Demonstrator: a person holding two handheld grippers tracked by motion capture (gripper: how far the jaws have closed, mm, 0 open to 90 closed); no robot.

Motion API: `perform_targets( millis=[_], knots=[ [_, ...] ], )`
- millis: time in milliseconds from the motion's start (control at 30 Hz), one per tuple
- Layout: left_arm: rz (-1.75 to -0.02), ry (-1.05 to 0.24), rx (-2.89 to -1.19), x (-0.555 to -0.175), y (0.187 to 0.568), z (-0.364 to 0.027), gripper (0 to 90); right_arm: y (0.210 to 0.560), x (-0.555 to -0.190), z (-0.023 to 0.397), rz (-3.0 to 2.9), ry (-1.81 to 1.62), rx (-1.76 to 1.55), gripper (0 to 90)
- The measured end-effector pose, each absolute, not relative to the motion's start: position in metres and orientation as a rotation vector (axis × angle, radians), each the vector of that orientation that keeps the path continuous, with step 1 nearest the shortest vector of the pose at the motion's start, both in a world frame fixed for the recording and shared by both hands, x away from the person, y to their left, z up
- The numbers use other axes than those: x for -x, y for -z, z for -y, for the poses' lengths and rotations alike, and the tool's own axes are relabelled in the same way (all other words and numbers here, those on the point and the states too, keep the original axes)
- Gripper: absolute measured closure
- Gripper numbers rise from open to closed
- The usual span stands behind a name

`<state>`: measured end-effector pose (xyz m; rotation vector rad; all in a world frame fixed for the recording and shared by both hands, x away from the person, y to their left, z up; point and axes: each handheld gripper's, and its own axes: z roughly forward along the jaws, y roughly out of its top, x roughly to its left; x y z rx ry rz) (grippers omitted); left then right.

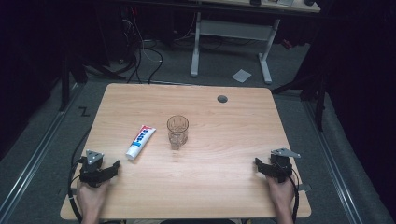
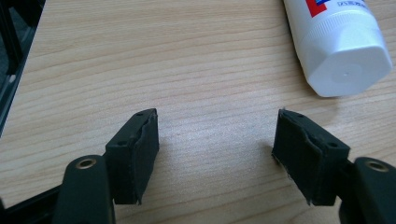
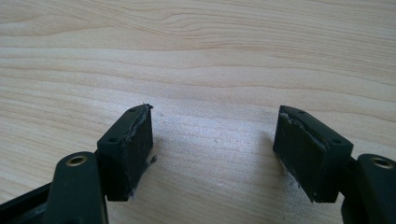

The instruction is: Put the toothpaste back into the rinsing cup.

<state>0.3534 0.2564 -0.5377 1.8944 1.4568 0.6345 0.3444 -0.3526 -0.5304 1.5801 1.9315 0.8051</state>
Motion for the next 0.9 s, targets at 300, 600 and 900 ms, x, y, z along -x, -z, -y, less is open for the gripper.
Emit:
perform_targets(
  millis=[300, 600, 900],
  knots=[
    [-1.456, -0.634, -1.892, -0.3535, 0.5378, -0.2566, 31.5, 0.5304, -0.3444, 0.3526, -1.931, -0.805, -1.580, 28.2],
    [-1.440, -0.629, -1.898, -0.3538, 0.5377, -0.2568, 34.1, 0.5305, -0.3445, 0.3526, -1.931, -0.804, -1.578, 28.2],
    [-1.418, -0.573, -1.869, -0.3534, 0.5374, -0.2645, 38.5, 0.5304, -0.3444, 0.3526, -1.932, -0.805, -1.578, 28.2]
  ],
)
